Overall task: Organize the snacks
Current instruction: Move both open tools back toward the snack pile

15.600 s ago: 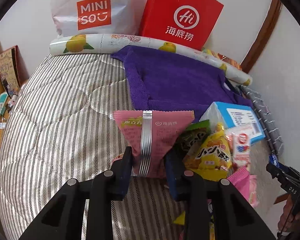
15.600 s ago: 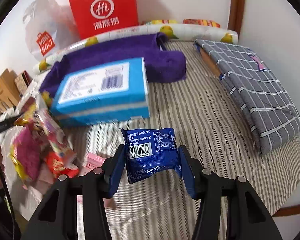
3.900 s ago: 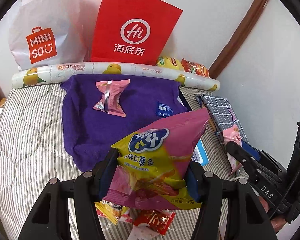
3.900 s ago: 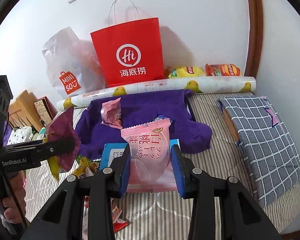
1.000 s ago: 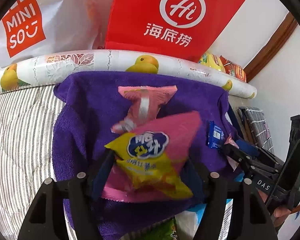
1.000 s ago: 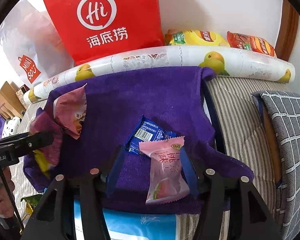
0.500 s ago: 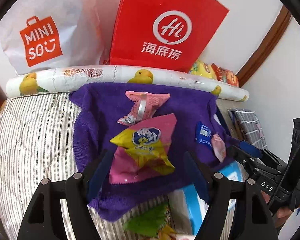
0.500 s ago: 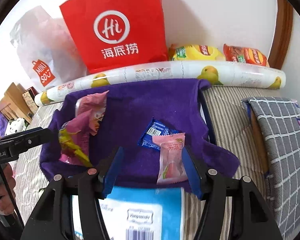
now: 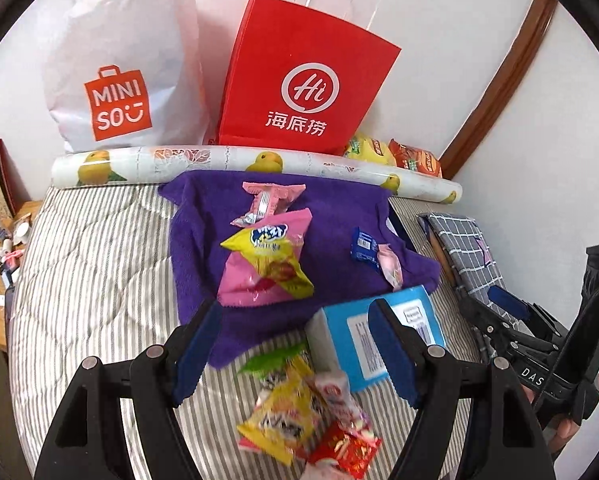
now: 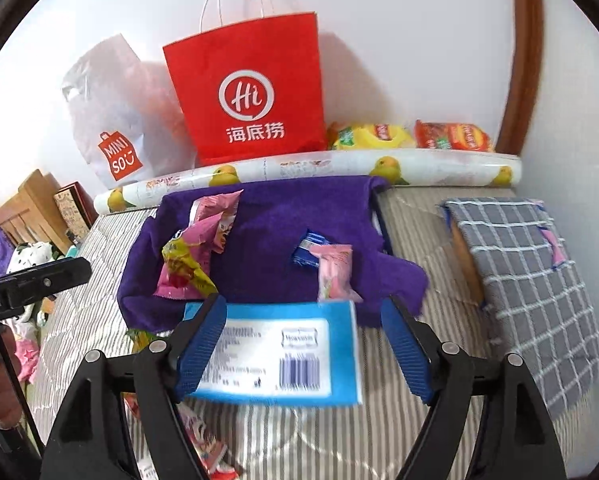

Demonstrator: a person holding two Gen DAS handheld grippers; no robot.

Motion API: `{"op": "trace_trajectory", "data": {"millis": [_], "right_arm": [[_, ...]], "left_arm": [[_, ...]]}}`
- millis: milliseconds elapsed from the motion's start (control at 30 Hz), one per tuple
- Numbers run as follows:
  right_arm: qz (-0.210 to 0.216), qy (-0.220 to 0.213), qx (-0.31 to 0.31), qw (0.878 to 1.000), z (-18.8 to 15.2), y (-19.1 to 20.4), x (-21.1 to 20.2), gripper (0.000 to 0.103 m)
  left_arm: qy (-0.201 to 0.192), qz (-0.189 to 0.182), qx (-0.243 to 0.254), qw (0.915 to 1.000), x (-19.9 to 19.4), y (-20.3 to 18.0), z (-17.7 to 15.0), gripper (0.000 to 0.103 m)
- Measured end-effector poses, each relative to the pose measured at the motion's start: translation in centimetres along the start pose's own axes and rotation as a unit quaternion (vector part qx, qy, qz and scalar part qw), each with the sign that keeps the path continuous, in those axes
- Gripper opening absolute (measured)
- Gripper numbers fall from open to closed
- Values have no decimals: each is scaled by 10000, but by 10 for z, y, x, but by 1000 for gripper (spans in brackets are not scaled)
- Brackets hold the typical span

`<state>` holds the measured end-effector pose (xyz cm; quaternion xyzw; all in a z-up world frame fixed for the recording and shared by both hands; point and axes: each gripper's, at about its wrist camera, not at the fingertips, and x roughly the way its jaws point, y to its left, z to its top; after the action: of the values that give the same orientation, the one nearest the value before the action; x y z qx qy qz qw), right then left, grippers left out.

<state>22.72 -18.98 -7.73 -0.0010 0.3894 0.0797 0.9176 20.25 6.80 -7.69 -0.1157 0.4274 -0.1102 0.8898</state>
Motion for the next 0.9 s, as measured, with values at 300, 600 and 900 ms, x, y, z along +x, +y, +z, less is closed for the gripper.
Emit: {"op": "trace_trajectory", "data": {"millis": [300,600,900], "right_arm": [[284,-197,40,9994,-39,-2,-39,80],[609,202,-101,9979,-96,22,-33,66],[990,783,-593,9902,-151,64,0,52]], "left_arm": [[-45,53,60,10000,-21,-9,-33,74],[-111,238,32,9997,-33,0,-60,74],[-18,225,-158,9996,-37,22,-81,74]]}}
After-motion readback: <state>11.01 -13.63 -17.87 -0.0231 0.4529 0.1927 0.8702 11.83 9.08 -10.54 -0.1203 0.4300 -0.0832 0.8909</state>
